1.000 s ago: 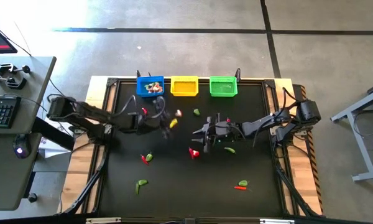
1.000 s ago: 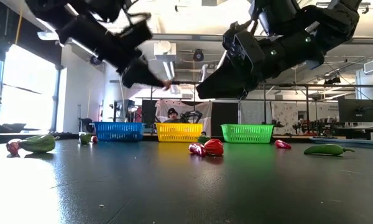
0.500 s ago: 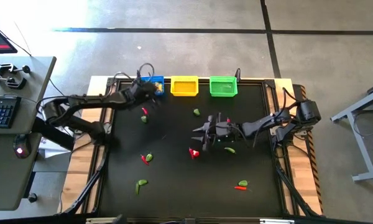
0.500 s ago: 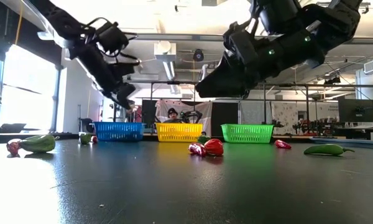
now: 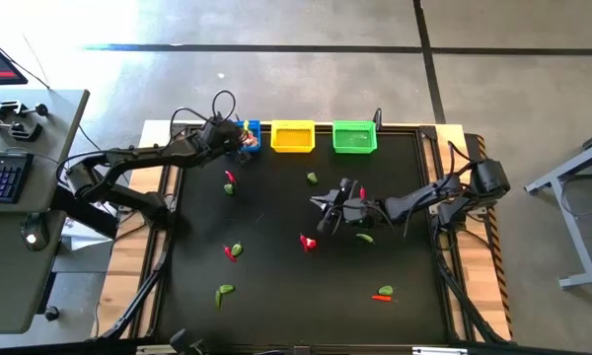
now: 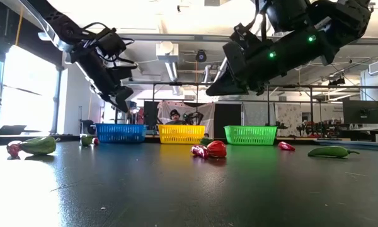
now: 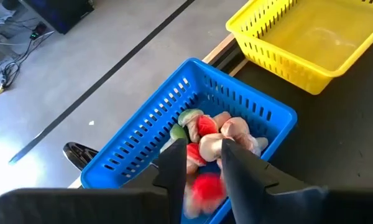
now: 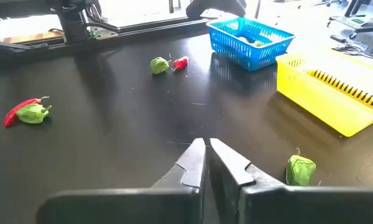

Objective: Sort produce into baskets
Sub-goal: Put the red mushroom into the blue bin

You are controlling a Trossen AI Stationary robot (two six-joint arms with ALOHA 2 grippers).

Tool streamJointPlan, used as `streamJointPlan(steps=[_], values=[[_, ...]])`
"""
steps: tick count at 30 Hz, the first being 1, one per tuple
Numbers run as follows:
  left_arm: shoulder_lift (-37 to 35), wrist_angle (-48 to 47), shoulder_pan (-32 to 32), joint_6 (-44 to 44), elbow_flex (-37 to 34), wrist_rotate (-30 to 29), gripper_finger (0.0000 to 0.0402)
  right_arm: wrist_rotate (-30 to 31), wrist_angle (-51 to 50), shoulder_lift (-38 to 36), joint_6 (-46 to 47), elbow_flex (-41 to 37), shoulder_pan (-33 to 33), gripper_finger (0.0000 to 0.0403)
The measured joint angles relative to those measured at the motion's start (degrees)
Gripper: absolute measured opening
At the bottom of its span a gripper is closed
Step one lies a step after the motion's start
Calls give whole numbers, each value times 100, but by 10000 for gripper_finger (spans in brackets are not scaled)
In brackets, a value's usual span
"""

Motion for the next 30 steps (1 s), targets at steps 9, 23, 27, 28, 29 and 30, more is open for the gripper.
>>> streamJointPlan(steps=[9, 23, 27, 28, 29, 30], values=[[-102, -210, -51, 604, 0, 521, 70, -22, -41, 0, -258, 0, -3, 5], [-1575, -2060, -2062, 662, 2, 2272, 1, -302, -214, 0, -430, -2, -45, 0], [-1679, -2501, -3293, 385, 2, 2192, 0, -302, -249, 0, -452, -2, -88, 0], [-1679, -2573, -3594, 349, 2, 2176, 0, -302, -278, 0, -452, -2, -90, 0], [-1676, -2616, -3892, 305, 2, 2117, 0, -302, -308, 2, -452, -2, -93, 0], [-1676, -2613, -4152, 212, 2, 2037, 1, -302, -340, 2, -452, -2, -93, 0]])
